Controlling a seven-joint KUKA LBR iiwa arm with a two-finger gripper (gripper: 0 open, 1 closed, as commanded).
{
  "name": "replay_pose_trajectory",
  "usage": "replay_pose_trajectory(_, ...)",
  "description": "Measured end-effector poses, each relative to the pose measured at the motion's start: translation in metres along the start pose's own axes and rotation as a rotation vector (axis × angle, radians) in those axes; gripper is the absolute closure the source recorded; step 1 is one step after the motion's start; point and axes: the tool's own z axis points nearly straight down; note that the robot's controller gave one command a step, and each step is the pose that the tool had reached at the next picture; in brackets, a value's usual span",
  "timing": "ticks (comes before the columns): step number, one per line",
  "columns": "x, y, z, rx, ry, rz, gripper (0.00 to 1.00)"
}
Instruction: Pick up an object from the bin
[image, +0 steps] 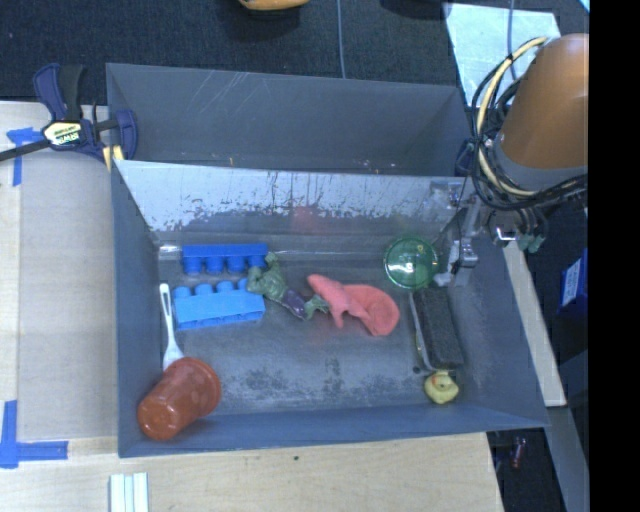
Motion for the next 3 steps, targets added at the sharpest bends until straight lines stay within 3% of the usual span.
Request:
replay_pose_trajectory(1,-0.001,0.001,-0.005,0.001,-0.008,-0.002,0.00)
replay_pose_trajectory(2,0.027,0.047,0.053,0.001,-0.010,-0.042,0.00)
replay_pose_trajectory(3,0.029,0.058,0.064,0.003,-0.011,-0.103,0.00)
